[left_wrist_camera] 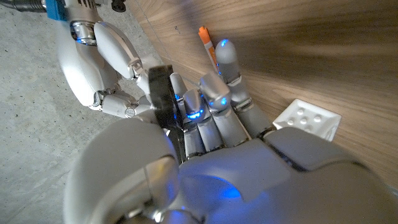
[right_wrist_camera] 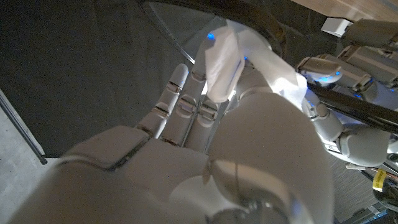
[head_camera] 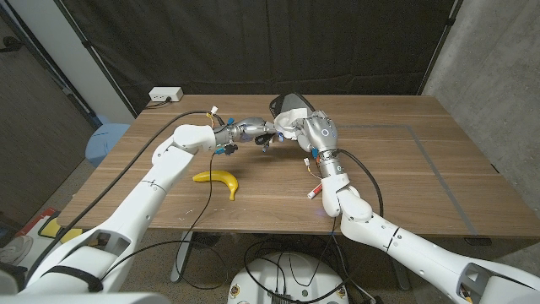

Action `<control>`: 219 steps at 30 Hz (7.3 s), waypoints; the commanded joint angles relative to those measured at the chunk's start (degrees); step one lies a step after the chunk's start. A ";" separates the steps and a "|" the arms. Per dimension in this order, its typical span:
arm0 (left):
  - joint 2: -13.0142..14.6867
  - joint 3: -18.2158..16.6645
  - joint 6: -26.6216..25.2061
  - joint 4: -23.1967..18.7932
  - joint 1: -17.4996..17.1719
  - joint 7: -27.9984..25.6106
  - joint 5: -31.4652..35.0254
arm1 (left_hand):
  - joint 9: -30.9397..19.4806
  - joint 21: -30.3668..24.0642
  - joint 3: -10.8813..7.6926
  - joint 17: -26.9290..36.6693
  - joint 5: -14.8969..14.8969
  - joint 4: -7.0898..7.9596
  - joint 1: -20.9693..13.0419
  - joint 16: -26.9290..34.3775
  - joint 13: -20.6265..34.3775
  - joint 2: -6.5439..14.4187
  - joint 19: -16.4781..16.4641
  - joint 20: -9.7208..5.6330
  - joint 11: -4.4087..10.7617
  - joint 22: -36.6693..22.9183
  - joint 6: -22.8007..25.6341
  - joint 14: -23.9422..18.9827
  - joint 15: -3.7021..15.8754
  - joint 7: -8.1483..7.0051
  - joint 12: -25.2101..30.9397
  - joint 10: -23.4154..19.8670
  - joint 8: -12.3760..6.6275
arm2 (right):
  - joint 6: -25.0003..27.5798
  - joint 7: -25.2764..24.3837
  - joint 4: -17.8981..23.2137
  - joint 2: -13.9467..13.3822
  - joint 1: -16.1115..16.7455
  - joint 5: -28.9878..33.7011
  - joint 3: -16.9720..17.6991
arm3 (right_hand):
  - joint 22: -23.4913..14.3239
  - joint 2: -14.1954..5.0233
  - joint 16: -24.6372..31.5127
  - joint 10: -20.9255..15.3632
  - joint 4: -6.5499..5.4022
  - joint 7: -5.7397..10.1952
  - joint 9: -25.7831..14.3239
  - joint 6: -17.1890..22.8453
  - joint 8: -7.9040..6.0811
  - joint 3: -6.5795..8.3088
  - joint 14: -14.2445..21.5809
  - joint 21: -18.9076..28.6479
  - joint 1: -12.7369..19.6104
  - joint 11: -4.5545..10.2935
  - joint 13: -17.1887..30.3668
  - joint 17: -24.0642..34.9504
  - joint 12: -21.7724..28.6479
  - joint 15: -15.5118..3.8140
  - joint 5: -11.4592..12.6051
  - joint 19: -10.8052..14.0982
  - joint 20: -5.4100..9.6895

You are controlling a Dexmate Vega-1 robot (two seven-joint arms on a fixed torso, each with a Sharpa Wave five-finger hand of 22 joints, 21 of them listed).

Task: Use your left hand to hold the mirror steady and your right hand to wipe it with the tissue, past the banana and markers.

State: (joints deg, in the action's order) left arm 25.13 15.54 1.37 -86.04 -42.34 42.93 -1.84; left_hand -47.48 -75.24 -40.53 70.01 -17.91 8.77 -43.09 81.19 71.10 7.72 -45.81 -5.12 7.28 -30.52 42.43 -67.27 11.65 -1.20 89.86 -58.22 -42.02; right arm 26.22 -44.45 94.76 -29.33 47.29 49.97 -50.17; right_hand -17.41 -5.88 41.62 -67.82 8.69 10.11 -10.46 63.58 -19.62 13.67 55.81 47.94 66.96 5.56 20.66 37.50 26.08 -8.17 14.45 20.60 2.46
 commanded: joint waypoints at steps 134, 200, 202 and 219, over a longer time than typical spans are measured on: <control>4.34 -1.44 0.39 -7.07 -2.66 -2.76 1.27 | 2.84 -5.77 -2.68 0.09 1.24 0.11 0.56 0.83 0.10 0.40 2.22 -6.86 2.05 4.07 -1.65 0.86 -0.04 0.60 0.16 2.16 -2.70 | -5.50 1.36 -3.96 1.26 -5.61 1.22 -3.25 | 1.39 1.43 -1.91 -1.69 0.15 -3.53 -0.44 5.65 3.23 2.20 0.17 8.05 0.07 -0.79 3.03 5.39 -2.19 -5.14 -0.27 -3.19 2.34; -8.78 -10.32 -8.61 3.17 -5.66 -11.96 -10.20 | 4.09 -7.96 -3.76 -0.43 1.44 0.19 1.39 -0.23 0.10 0.34 3.01 -6.84 2.30 6.06 -1.97 0.34 -0.01 0.34 0.15 1.91 -4.31 | 18.93 17.40 3.96 -1.35 -3.41 1.87 4.63 | 2.72 1.81 -2.90 -2.10 0.04 -3.58 -1.02 5.58 4.17 3.39 0.52 11.31 -0.41 -0.74 3.92 7.31 -3.69 -5.13 -0.47 -4.81 2.09; -9.12 -10.83 -10.65 2.20 -6.10 -12.49 -10.64 | 4.03 -8.09 -3.81 -0.26 1.44 0.18 1.42 -0.11 0.10 0.33 2.94 -6.84 2.33 6.13 -2.05 0.07 -0.01 0.43 0.14 1.93 -4.43 | 20.67 20.15 4.38 -1.84 -3.72 2.48 4.19 | 2.77 1.85 -3.00 -2.22 0.03 -3.54 -0.99 5.60 4.21 3.42 0.42 11.42 -0.45 -0.86 3.91 7.36 -3.73 -5.11 -0.47 -4.90 2.06; -8.91 -12.66 -28.89 -9.44 -9.81 -15.56 -10.20 | 4.51 -8.77 -4.28 -0.81 1.55 0.09 1.56 -1.15 0.09 0.41 2.75 -6.86 2.27 6.94 -2.28 -0.24 -0.01 0.62 0.13 1.68 -4.87 | 31.81 31.22 2.65 -1.61 -4.72 5.20 2.39 | 3.14 1.99 -3.39 -2.36 0.08 -3.65 -0.96 5.69 4.42 3.74 0.31 12.02 -0.49 -1.00 3.88 7.68 -4.24 -5.15 -0.43 -5.74 1.76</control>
State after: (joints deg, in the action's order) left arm 16.62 4.33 -17.49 -89.04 -49.79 29.41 -12.00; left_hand -43.10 -83.59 -44.37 69.21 -16.12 8.85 -41.48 80.25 71.10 7.64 -43.17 -4.51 7.51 -23.63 40.11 -66.95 11.45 -0.90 89.86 -57.36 -46.47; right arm 51.22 -19.34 98.72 -31.15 43.19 53.44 -46.69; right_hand -14.15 -3.93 38.33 -69.67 8.76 8.24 -11.33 67.26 -15.18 17.11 55.81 59.41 66.66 4.74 24.42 45.00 22.03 -8.16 13.90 15.18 2.35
